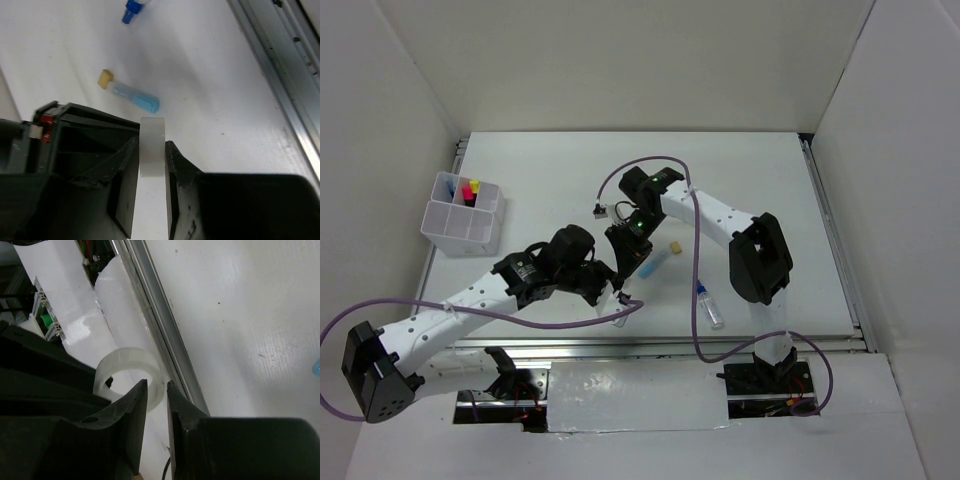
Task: Sort the stationery into containers
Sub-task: Pass the stationery from the right arm to the left
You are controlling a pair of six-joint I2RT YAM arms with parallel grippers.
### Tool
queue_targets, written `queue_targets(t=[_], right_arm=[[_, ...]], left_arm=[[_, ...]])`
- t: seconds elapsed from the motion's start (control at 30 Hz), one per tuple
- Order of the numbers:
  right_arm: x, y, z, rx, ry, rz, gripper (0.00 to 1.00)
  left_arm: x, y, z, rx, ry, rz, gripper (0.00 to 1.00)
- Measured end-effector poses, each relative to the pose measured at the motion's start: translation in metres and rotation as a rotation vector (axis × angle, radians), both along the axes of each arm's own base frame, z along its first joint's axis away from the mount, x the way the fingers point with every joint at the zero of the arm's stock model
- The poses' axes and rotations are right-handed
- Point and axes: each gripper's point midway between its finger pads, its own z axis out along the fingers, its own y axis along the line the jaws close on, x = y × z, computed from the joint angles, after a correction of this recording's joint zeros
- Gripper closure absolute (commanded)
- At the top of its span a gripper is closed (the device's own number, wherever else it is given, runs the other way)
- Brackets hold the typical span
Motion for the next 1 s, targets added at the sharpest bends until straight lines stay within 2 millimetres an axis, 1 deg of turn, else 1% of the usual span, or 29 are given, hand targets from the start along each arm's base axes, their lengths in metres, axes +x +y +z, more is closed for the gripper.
queue_targets(t=[0.03,0.07,0.1,0.2,0.23,0.3,0.4,0.5,0.6,0.7,0.8,0.87,1.0], right_arm=[[0.000,0.000,0.001,0.001,-0.001,0.001,0.64],[0.000,0.000,0.002,0.002,-0.002,0.000,0.56],[0.000,-0.001,0.003,0.005,-0.006,0.000,0.53],[0.001,-0.002,0.009,0.017,-0.020,-0.003,0.50],[0.001,-0.003,0.011,0.021,-0.022,-0.004,0.47],[0.005,-0.004,0.015,0.027,-0.028,-0.009,0.46],[0.017,-0.008,0.024,0.042,-0.049,-0.032,0.46],[0.035,-0.017,0.035,0.056,-0.073,-0.072,0.46],[0.054,-0.031,0.044,0.064,-0.102,-0.122,0.46],[0.075,-0.054,0.054,0.071,-0.130,-0.193,0.46],[0.096,-0.083,0.066,0.078,-0.173,-0.284,0.46],[0.107,-0.110,0.074,0.070,-0.215,-0.360,0.46],[0.112,-0.166,0.089,0.042,-0.305,-0.508,0.46]], left_arm=[[-0.001,0.001,-0.002,0.005,0.011,0.004,0.98],[-0.003,0.002,-0.005,0.016,0.030,0.009,0.99],[-0.006,0.004,-0.008,0.028,0.045,0.011,1.00],[-0.012,0.006,-0.012,0.039,0.074,0.014,1.00],[-0.014,0.006,-0.013,0.038,0.077,0.012,1.00],[-0.020,0.007,-0.014,0.036,0.079,0.005,1.00],[-0.030,0.009,-0.017,0.039,0.096,-0.002,1.00],[-0.039,0.009,-0.020,0.043,0.118,-0.008,1.00],[-0.047,0.009,-0.023,0.044,0.139,-0.010,1.00],[-0.053,0.009,-0.025,0.042,0.165,-0.001,1.00],[-0.053,0.005,-0.022,0.017,0.205,0.051,1.00],[-0.051,0.003,-0.020,-0.006,0.234,0.102,1.00],[-0.039,-0.004,-0.013,-0.068,0.289,0.238,1.00]])
